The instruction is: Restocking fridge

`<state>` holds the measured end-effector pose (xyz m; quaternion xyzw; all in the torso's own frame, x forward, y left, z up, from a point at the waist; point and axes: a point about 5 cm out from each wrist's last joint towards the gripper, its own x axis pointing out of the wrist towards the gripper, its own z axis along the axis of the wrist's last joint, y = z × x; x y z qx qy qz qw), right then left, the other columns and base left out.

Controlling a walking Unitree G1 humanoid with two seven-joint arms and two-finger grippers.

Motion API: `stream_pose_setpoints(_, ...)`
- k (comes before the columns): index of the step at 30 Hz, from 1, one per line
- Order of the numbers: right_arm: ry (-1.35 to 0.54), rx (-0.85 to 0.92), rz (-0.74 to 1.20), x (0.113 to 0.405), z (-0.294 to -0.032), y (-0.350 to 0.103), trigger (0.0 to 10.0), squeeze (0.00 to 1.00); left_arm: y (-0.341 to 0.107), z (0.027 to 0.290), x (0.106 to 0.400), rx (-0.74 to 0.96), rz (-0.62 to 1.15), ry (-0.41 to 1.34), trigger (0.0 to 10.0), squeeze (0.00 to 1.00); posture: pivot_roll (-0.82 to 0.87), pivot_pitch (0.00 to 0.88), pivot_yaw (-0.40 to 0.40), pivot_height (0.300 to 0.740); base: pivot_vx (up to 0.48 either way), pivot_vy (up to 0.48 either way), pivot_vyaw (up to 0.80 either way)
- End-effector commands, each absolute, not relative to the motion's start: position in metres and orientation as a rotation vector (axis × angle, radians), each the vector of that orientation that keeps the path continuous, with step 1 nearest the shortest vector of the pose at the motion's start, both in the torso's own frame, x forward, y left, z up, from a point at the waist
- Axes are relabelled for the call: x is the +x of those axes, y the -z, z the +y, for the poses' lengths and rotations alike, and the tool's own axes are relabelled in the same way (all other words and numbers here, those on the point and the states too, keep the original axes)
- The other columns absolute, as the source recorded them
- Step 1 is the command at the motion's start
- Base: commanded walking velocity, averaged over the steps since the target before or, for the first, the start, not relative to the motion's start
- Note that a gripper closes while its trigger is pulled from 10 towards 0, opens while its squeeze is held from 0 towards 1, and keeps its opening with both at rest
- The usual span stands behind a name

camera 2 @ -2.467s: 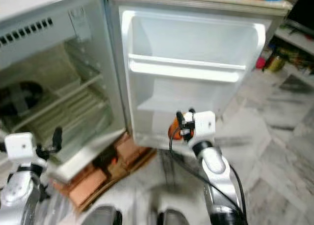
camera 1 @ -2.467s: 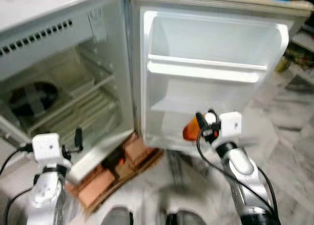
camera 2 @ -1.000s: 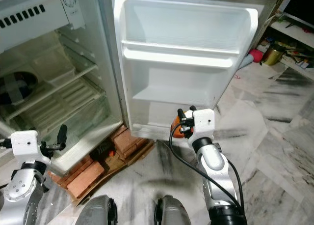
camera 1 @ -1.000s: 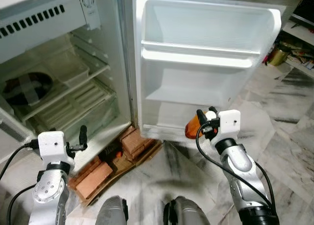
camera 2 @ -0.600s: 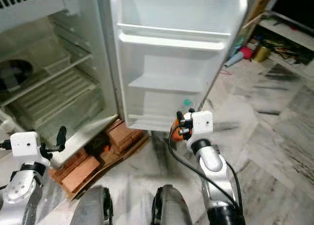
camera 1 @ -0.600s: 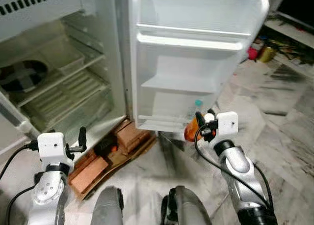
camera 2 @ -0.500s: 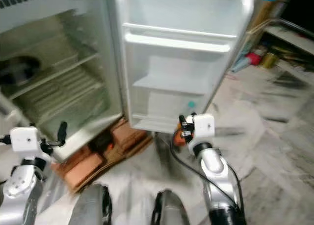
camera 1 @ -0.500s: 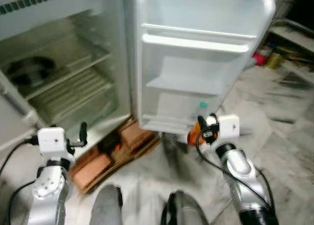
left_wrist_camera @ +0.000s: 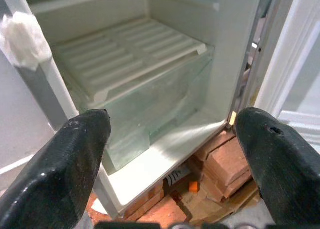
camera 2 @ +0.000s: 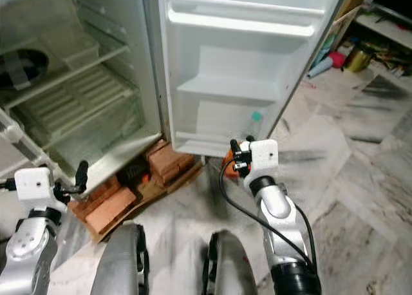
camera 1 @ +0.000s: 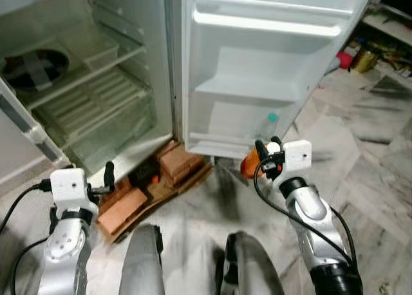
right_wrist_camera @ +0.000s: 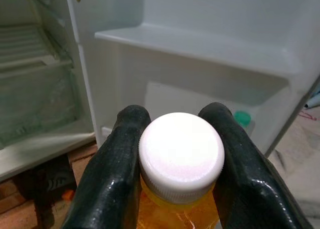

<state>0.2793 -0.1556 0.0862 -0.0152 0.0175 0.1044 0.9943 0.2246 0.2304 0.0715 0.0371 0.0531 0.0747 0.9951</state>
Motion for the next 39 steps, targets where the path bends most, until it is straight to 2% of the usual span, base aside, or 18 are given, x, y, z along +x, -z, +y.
stream_pose_setpoints(1, -0.209, -0.040, 0.004, 0.2818, -0.1570, -0.0912, 10.0, 0.00, -0.0701, 0.2302, 0.2243, 0.080, 0.110, -0.144, 10.0, 0.00, 0.05, 0.122, -0.067, 0.633, 0.000, 0.000, 0.00)
stream_pose_setpoints(7, -0.214, -0.046, -0.004, 0.2826, -0.1568, -0.0920, 10.0, 0.00, -0.0714, 0.2318, 0.2244, 0.085, 0.100, -0.142, 10.0, 0.00, 0.05, 0.122, -0.066, 0.633, 0.000, 0.000, 0.00)
stream_pose_setpoints(39, -0.234, -0.070, -0.029, 0.2873, -0.1545, -0.0937, 10.0, 0.00, -0.0721, 0.2273, 0.2264, 0.090, 0.084, -0.120, 10.0, 0.00, 0.05, 0.126, -0.070, 0.633, 0.263, 0.000, 0.00)
